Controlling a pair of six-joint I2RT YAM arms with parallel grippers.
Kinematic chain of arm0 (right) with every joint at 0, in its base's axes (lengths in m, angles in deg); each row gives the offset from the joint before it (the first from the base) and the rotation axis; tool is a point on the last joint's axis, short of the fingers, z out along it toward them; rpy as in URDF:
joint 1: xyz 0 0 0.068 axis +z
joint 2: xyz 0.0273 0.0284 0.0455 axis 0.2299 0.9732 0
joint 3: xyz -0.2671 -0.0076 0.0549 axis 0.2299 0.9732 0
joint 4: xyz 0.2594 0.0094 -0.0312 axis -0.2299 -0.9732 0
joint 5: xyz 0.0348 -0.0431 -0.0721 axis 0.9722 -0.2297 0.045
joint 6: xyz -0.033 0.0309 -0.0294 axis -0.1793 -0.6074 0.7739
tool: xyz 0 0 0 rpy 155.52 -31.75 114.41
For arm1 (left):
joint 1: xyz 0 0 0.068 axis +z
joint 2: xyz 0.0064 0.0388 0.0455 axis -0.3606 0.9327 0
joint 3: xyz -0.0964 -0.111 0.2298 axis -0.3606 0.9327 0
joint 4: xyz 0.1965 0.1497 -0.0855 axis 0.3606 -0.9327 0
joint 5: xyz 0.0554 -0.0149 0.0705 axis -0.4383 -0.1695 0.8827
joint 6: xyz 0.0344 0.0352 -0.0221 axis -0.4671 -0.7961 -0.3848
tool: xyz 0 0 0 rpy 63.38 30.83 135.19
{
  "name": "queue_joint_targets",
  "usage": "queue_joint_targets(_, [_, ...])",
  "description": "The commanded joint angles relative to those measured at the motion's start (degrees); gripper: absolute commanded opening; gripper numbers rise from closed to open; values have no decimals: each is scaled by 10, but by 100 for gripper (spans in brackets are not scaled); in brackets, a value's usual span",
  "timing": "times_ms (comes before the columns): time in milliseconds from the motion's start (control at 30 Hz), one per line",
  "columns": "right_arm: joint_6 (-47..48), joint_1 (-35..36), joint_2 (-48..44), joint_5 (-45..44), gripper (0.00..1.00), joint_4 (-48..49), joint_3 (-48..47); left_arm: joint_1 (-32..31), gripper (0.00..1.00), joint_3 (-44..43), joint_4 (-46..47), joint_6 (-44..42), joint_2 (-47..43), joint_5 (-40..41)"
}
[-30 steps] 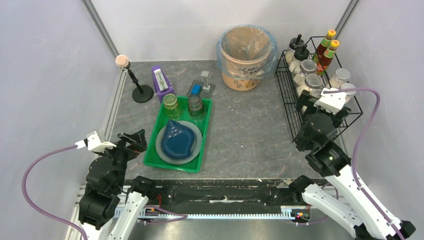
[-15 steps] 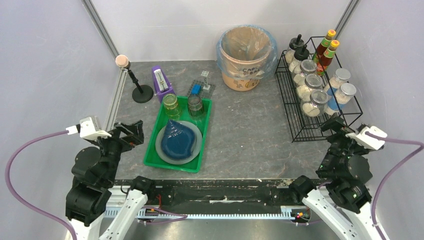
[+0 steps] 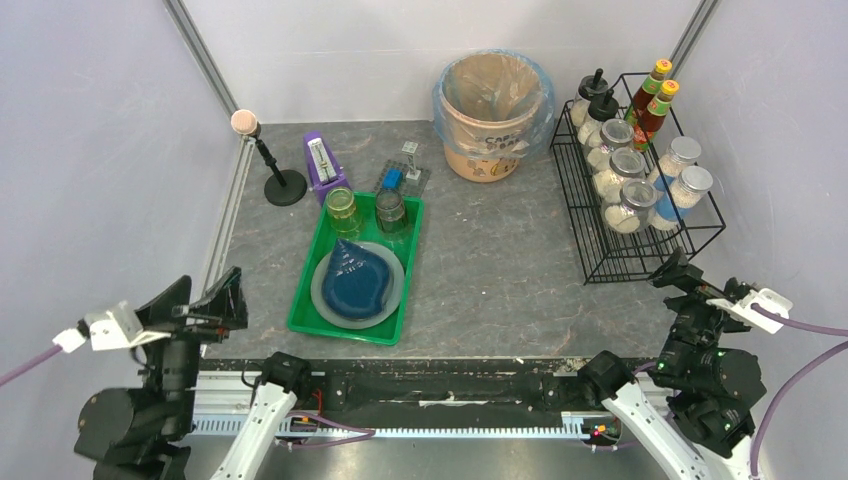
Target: Clear the kitchen counter
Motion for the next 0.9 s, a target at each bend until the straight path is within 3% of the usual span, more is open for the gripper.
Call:
queue_joint_targets(0, [17, 6, -50, 15, 98, -21, -33, 0, 100, 14, 28, -60, -37, 6])
queue_joint_targets(867, [-12, 32, -33, -4, 98, -56, -52, 0, 99, 67, 52, -16, -50, 3])
